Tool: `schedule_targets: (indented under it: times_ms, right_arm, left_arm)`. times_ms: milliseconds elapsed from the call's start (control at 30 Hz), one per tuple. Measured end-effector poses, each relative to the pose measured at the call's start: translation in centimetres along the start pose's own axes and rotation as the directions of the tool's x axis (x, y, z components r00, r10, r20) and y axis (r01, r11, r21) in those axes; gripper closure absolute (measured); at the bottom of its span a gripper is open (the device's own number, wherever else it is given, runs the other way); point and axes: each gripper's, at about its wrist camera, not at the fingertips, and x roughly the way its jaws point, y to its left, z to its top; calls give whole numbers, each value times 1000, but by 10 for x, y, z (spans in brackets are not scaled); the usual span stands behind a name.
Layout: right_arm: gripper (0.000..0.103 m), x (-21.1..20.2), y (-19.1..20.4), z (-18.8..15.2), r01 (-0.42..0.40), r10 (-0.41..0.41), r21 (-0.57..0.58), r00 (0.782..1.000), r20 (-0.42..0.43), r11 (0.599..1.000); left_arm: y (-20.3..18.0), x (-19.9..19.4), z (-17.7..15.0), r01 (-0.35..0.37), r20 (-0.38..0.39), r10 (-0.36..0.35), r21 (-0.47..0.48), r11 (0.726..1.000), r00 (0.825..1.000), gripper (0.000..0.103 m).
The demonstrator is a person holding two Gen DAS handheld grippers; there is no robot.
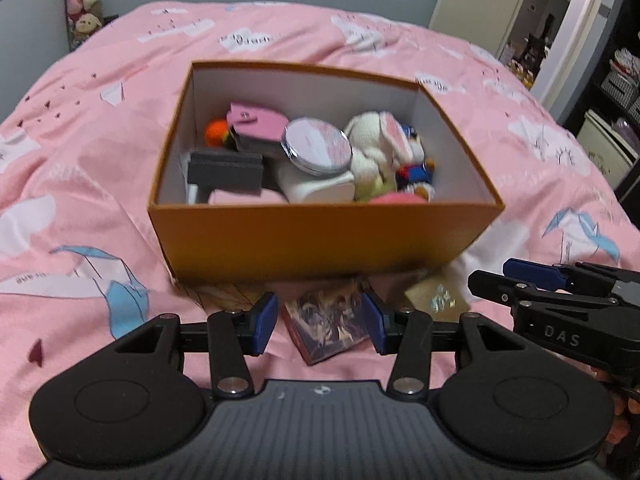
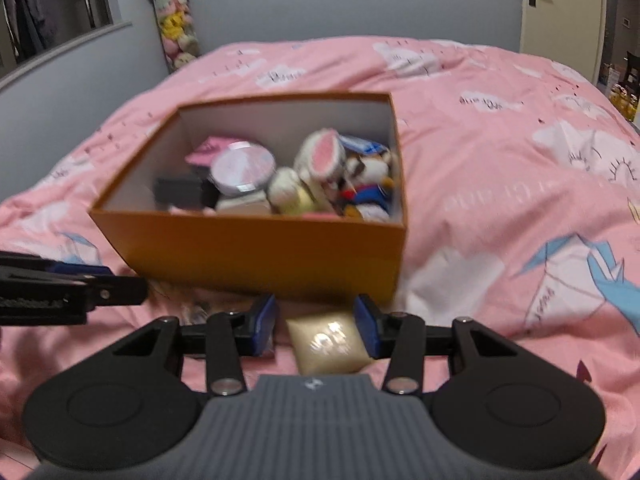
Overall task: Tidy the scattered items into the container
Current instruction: 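Grasp the picture card box with the left gripper while the right grasps the gold box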
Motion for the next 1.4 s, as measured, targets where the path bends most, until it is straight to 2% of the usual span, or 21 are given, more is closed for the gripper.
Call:
schedule_targets:
  times_ms: [167, 367, 433, 500, 567, 767, 1000, 1400]
  right_arm:
    - [55, 17, -8, -9, -7, 8, 19, 998, -55, 1000]
    - [55, 37, -13, -16, -28, 32, 33, 993, -111, 999]
    - [51, 42, -12, -17, -29, 33, 31, 991, -129, 999]
    - [41, 45, -11, -17, -23, 27, 30, 990, -135, 999]
    - [40, 47, -11, -17, -13, 17, 28, 990, -138, 1000]
    - [40, 58, -9, -18, -11, 12, 9, 987, -158, 1000]
    - [35, 67, -9, -18, -2, 1, -7, 987, -163, 1000]
    - [34, 93, -14, -21, -12, 18, 28, 974, -224, 1000]
  left_arm:
    - [-4, 13, -5, 55, -44, -54, 28, 998, 998, 49]
    - [-4, 38, -9, 44, -118, -39, 38, 998, 992, 49]
    - [-3, 46, -11, 42, -147, -37, 30, 999, 988, 45]
    - [2, 55, -12, 49, -172, -50, -13, 999, 984, 40]
    - [7, 61, -11, 52, -190, -61, -53, 997, 980, 40]
    - [18, 78, -8, 49, -222, -75, -122, 991, 972, 38]
    - [24, 97, -8, 36, -257, -80, -170, 985, 963, 38]
    - [27, 113, -10, 70, -263, -122, -200, 977, 957, 22]
